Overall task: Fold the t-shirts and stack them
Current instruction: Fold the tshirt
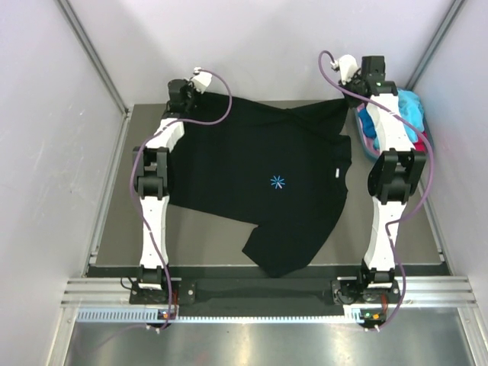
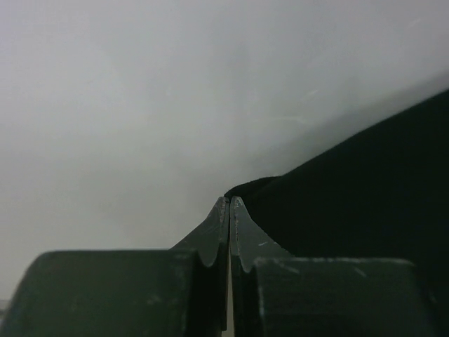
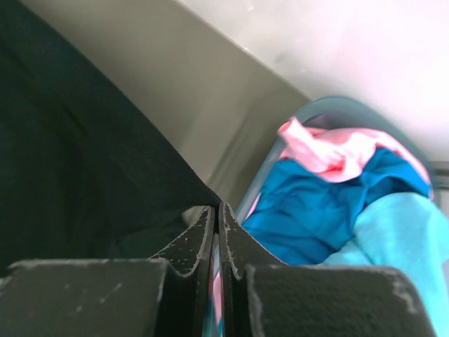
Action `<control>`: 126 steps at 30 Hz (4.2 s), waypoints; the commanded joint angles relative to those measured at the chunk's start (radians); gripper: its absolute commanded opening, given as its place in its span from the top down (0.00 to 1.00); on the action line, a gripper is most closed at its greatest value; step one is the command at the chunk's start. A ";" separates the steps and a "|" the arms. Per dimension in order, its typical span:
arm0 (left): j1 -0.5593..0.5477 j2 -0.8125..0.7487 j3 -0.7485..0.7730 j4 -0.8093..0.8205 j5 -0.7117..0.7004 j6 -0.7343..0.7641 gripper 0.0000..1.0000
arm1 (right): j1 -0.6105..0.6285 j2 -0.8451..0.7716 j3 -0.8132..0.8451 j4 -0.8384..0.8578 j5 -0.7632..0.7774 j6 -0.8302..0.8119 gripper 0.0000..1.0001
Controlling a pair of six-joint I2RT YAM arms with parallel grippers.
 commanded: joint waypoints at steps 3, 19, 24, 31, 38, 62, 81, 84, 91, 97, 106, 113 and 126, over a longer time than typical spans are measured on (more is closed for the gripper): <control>0.009 -0.178 -0.031 -0.164 0.060 -0.054 1.00 | 0.003 -0.103 -0.005 0.002 -0.043 0.023 1.00; 0.048 -0.169 -0.034 -0.021 0.015 -0.060 1.00 | 0.008 -0.231 -0.122 -0.047 -0.114 0.049 1.00; 0.060 -0.146 -0.020 -0.007 0.026 -0.066 1.00 | 0.017 -0.300 -0.206 -0.061 -0.136 0.055 1.00; 0.065 -0.178 -0.065 -0.012 0.069 -0.076 1.00 | 0.032 -0.375 -0.304 -0.096 -0.159 0.058 1.00; 0.063 -0.227 -0.146 -0.015 0.092 -0.074 1.00 | 0.069 -0.458 -0.398 -0.121 -0.174 0.057 1.00; 0.105 -0.494 -0.600 -0.046 0.132 -0.034 1.00 | 0.161 -0.611 -0.630 -0.145 -0.226 0.069 1.00; 0.131 -0.571 -0.807 -0.076 0.107 0.035 1.00 | 0.193 -0.662 -0.703 -0.167 -0.284 0.086 1.00; 0.132 -0.569 -0.825 -0.078 0.100 0.047 1.00 | 0.195 -0.666 -0.703 -0.171 -0.292 0.089 1.00; 0.137 -0.568 -0.878 -0.070 0.086 0.073 1.00 | 0.224 -0.695 -0.763 -0.179 -0.309 0.107 1.00; 0.141 -0.556 -0.869 -0.024 0.063 0.085 1.00 | 0.229 -0.703 -0.763 -0.180 -0.310 0.115 1.00; 0.160 -0.503 -0.761 -0.035 0.055 0.096 1.00 | 0.229 -0.709 -0.749 -0.202 -0.307 0.101 1.00; 0.169 -0.513 -0.801 -0.050 0.061 0.110 1.00 | 0.230 -0.726 -0.785 -0.203 -0.315 0.103 1.00; 0.177 -0.545 -0.904 -0.050 0.046 0.144 1.00 | 0.256 -0.722 -0.818 -0.211 -0.338 0.103 1.00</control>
